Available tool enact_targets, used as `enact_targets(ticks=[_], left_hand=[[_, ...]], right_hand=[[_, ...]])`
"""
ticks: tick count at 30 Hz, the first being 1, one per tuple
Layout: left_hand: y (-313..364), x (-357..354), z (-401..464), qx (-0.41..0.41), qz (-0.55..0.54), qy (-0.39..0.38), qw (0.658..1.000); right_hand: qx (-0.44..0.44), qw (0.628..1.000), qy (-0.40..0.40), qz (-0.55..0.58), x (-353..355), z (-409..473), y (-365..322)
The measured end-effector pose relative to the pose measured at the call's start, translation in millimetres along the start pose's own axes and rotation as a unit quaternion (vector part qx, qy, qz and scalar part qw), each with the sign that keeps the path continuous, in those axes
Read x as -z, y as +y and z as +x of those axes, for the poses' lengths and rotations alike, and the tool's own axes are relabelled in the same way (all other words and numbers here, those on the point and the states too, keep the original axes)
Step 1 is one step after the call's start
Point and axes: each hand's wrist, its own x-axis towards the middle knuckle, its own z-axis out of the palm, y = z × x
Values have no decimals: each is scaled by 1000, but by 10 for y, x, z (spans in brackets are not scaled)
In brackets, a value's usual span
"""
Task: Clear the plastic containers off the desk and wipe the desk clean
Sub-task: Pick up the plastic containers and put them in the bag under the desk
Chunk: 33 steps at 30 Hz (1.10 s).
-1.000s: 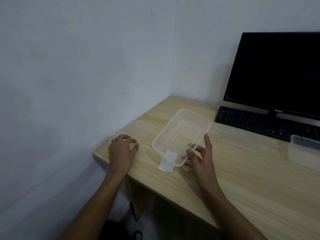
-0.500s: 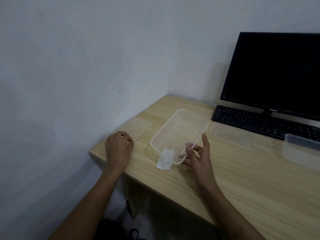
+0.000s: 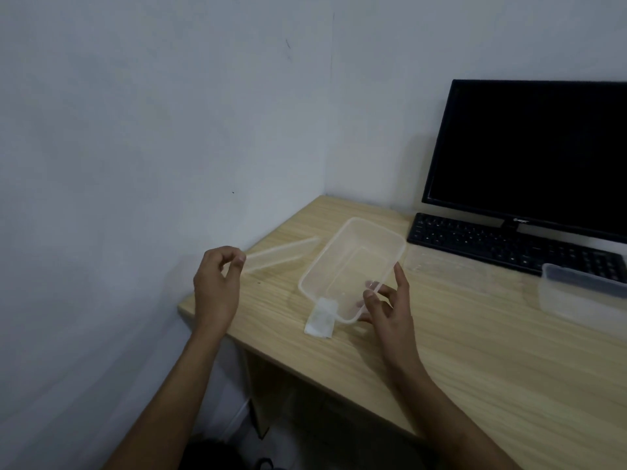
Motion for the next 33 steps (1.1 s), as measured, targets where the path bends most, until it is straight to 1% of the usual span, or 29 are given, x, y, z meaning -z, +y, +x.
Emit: enact_targets(ticks=[5, 7, 9, 11, 15, 19, 22, 28, 30, 33], left_hand=[[393, 147, -73, 71, -99, 5, 992], [507, 204, -88, 104, -171, -1, 980], [616, 254, -108, 144, -265, -30, 953], [732, 262, -157, 181, -345, -76, 918], [949, 158, -331, 244, -456, -150, 843], [1066, -31, -563, 320, -490, -204, 785], [1149, -192, -785, 372, -485, -232, 757], [1253, -425, -1132, 420, -455, -242, 747], [1278, -473, -1205, 415, -445, -243, 755], [1311, -507, -1300, 377, -425, -249, 785]], right_hand=[[3, 998, 61, -2, 114, -11, -47], [-6, 998, 67, 3, 201, -52, -59], [-14, 998, 57, 5, 294, -105, -76], [-14, 999, 40, 0, 398, -158, -114], [-17, 1000, -5, 24, 572, -272, -239], [-38, 995, -39, 80, 697, -425, -321], [-37, 992, -32, 113, 830, -552, -372], [-32, 989, 0, 141, 1053, -660, -460], [-29, 989, 7, 142, 1116, -669, -475], [-29, 989, 19, 147, 1202, -690, -494]])
